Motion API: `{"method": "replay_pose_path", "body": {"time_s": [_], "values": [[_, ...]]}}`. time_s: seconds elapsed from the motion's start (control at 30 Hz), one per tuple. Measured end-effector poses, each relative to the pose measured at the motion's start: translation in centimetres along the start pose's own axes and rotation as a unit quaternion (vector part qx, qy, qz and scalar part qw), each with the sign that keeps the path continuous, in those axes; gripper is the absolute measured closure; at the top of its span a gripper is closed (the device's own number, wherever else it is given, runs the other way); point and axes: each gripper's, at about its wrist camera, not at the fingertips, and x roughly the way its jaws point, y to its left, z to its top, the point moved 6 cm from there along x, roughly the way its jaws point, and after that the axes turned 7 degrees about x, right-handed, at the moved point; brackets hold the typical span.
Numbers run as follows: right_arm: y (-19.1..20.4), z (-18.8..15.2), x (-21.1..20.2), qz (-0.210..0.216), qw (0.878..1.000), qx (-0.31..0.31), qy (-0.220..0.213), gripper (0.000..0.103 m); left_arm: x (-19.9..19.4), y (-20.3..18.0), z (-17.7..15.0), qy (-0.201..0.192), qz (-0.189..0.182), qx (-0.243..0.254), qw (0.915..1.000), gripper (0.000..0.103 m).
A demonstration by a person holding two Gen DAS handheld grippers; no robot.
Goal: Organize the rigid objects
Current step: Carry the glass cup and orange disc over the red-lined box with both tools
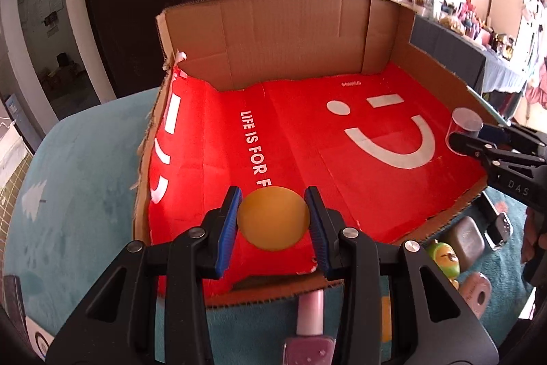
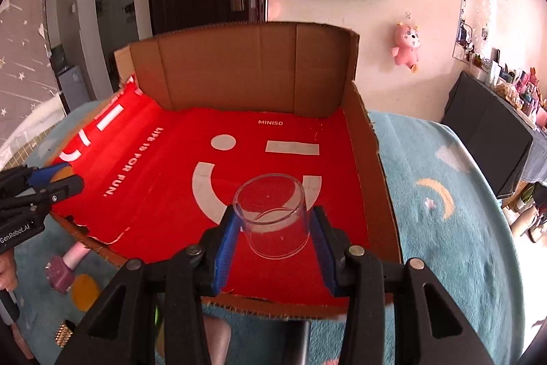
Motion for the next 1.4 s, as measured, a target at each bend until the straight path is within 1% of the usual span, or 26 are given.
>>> {"method": "replay_pose_path", "body": {"time_s": [0.07,0.23,0.43,0.57,0.87,1.0,1.27,1.4], "values": [[0.2,0.2,0.6,-0.007,1.0,-0.011,0.008,0.058,0.9,0.1,0.1,0.013,-0.003,0.002,0.9999,0.067],[0.7,0.2,1.3,-0.006,0.999,-0.023,0.027,0.058,2.6,0.2,-0.1,0.045,-0.016,0.004,0.9989,0.067],[0.5,-0.2,2.6,-0.009,0.998,-0.024,0.054,0.058,3.6,-0.2,-0.4,0.064,-0.015,0.019,0.9976,0.067],[0.3,-0.3,3.1,-0.012,0.998,-0.024,0.062,0.058,4.2,-0.4,-0.8,0.079,-0.017,0.026,0.9963,0.067],[0.5,-0.5,3.4,-0.015,0.997,-0.034,0.068,0.058,4.4,-0.4,-0.9,0.081,-0.019,0.028,0.9962,0.067],[0.7,-0.7,3.6,-0.024,0.996,-0.046,0.07,0.058,4.4,-0.4,-0.9,0.081,-0.02,0.028,0.9961,0.067],[1.0,-1.0,3.8,-0.027,0.995,-0.056,0.078,0.058,4.4,-0.4,-0.9,0.081,-0.021,0.028,0.9961,0.067],[0.9,-1.0,3.8,-0.022,0.995,-0.053,0.078,0.058,4.5,-0.4,-0.8,0.08,-0.021,0.027,0.9962,0.066]]}}
